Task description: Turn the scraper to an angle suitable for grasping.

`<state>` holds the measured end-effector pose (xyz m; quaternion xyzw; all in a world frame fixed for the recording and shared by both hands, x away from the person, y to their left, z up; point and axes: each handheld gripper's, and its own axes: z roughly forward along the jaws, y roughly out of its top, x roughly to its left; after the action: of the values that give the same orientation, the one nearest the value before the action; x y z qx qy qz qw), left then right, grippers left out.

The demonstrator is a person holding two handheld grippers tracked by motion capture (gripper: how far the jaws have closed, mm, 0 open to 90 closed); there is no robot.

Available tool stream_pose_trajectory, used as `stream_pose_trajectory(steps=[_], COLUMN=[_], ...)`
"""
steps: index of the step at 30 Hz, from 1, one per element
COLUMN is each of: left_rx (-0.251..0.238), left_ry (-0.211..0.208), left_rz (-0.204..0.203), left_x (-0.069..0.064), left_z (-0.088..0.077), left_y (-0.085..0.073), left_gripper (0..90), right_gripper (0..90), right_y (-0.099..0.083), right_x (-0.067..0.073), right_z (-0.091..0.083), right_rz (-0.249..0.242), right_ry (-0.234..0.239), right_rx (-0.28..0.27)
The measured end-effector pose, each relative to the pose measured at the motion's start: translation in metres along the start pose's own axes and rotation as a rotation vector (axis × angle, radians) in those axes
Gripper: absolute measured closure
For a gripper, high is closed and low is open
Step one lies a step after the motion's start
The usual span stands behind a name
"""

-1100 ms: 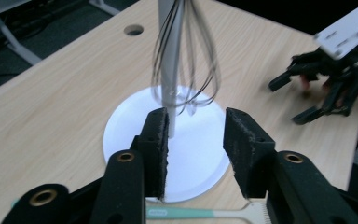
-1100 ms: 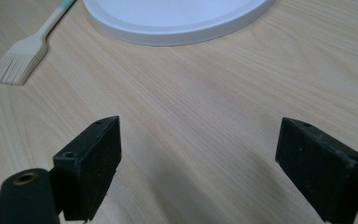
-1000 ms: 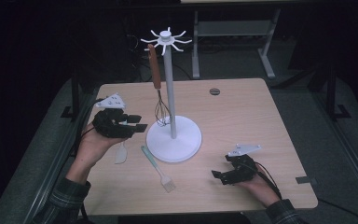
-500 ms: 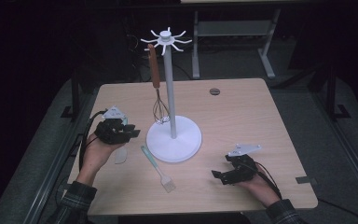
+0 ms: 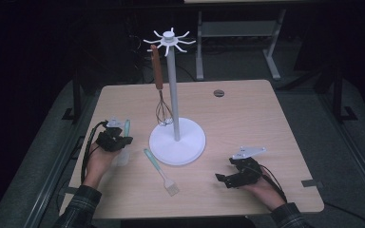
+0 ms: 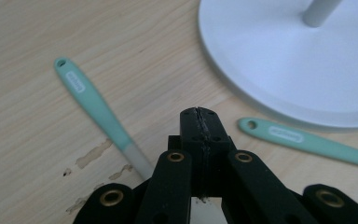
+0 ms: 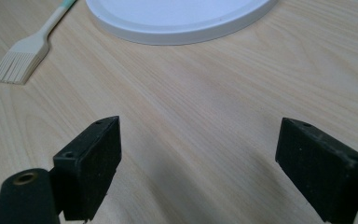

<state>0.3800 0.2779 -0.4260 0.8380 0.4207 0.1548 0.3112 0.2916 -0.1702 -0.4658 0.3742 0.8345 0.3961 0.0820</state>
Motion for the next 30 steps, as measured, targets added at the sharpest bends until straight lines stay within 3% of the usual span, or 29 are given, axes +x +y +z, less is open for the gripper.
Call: stream_pose_trajectory(steps=[4, 15, 23, 30], left_rx=[0.023, 0.082, 0.098, 0.117], left_ry=[-0.002, 0.017, 0.013, 0.006], left_rz=[-0.02, -0.019, -0.025, -0.03], left_x=[0.005, 0.009, 0.009, 0.014], left_z=[0.008, 0.02, 0.016, 0.003], left_y=[-0.008, -0.018, -0.021, -0.033], left_gripper=[90.0, 90.0, 90.0, 90.0], right_gripper=[14.4, 14.4, 14.5, 14.4], right_y=[0.0, 0.0, 0.0, 0.0], right_x=[0.0, -0.001, -0.001, -0.001], right_z=[0.0, -0.001, -0.001, -0.001], right_rz=[-0.003, -0.002, -0.001, 0.003], right_ry=[0.003, 0.004, 0.005, 0.005], right_rx=[0.0, -0.002, -0.005, -0.004])
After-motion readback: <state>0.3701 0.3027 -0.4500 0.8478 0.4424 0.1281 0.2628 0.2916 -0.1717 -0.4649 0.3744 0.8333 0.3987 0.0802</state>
